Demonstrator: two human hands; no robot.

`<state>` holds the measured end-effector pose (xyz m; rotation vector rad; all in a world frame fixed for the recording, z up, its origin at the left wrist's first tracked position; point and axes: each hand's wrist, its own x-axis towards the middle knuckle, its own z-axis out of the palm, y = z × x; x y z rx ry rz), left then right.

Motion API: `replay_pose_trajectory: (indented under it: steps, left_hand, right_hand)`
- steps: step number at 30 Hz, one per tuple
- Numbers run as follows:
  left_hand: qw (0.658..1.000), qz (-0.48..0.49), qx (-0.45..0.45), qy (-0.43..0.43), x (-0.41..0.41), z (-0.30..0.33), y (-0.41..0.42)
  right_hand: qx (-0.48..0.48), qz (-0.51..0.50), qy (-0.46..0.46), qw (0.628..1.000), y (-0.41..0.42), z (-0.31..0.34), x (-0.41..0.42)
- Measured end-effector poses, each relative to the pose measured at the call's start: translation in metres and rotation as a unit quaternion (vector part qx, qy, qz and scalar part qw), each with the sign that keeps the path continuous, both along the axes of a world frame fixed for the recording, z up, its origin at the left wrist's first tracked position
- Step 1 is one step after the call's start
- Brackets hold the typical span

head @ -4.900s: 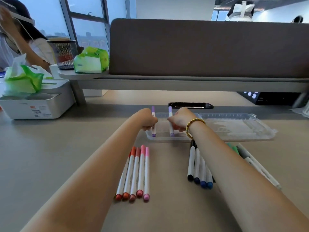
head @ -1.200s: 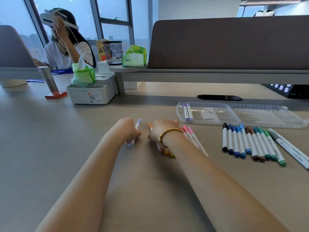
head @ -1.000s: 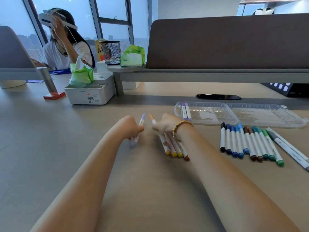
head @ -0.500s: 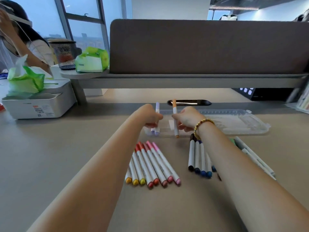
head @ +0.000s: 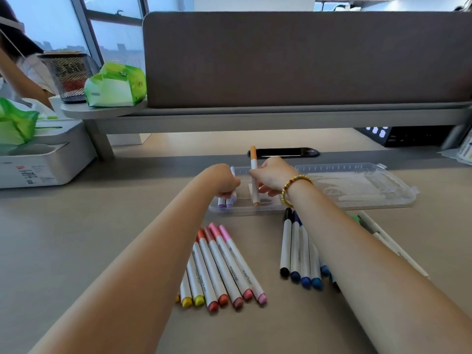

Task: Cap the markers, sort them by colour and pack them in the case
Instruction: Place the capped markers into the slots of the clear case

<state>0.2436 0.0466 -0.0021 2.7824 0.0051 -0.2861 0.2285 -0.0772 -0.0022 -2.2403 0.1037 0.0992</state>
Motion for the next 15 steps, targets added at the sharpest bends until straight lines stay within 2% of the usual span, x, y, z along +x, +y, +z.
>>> replay_pose_trajectory:
  steps: [6, 12, 15]
  left_hand:
    - [0.995, -0.054, 0.074, -0.024, 0.001, -0.002, -0.004]
    - [0.986, -0.095, 0.074, -0.116, 0.0, -0.014, 0.015]
    - [0.976, -0.141, 0.099, -0.131, -0.004, -0.017, 0.02]
  right_hand:
    - [-0.002, -0.006, -0.004, 1.0, 0.003, -0.005, 0.003]
    - [-0.095, 0.005, -0.017, 0.995, 0.016, -0.013, 0.019]
    - [-0.141, 0.015, -0.044, 0.989, 0.022, -0.021, 0.02]
